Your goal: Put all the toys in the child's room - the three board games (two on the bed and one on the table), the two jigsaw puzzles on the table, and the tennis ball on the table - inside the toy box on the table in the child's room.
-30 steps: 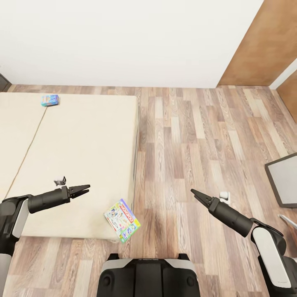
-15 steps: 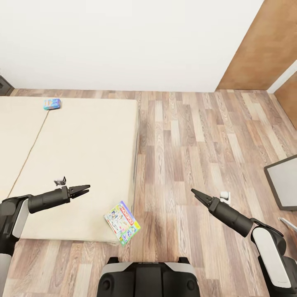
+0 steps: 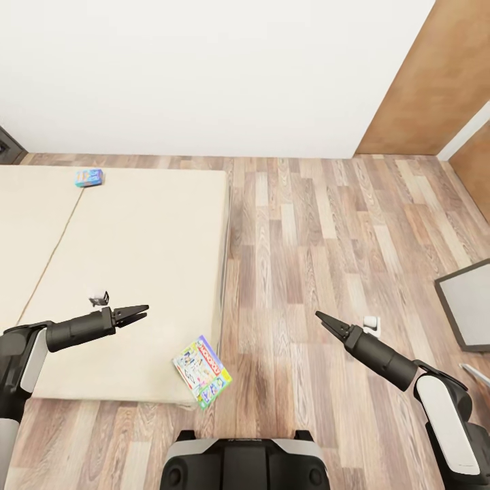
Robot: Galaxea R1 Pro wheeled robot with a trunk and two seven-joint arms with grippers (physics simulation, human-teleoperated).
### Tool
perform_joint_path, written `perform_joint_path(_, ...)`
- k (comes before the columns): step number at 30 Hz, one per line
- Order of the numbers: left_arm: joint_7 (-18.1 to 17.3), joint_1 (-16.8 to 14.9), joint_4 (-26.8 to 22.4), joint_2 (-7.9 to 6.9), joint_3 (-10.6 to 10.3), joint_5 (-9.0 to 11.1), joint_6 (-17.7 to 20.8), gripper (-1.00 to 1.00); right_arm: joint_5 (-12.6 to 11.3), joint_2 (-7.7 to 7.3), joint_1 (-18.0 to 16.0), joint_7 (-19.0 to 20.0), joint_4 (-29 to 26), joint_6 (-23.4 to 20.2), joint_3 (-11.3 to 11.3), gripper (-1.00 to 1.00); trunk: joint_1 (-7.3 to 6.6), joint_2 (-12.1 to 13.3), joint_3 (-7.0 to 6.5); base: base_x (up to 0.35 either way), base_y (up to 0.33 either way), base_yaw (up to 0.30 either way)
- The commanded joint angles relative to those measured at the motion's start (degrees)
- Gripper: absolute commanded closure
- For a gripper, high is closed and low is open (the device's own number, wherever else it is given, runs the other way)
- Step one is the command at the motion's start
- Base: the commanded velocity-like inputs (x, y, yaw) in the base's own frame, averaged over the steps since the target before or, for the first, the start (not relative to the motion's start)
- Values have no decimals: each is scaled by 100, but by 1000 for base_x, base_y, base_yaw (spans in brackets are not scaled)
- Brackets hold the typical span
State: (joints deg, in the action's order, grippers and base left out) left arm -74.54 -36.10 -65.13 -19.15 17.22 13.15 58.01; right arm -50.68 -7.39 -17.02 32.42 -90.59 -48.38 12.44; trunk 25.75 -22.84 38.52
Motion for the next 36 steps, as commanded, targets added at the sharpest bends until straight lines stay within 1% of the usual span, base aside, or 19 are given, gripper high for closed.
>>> perform_joint_path(1, -8, -2, 0, -1, 0, 12, 45, -100, -4, 1, -3, 11, 0, -30, 7, -100, 3, -8, -3, 0, 0, 0)
perform_joint_path(11, -7, -2, 0, -1, -1, 12, 44, -100, -4, -7, -3, 13, 88, 65, 4, -100, 3, -8, -98, 0, 0, 0)
perform_joint_path(36, -8, -2, 0, 1, -8, 12, 44, -100, -4, -4, -3, 11, 112, 83, 4, -100, 3, -8, -336, 0, 0, 0)
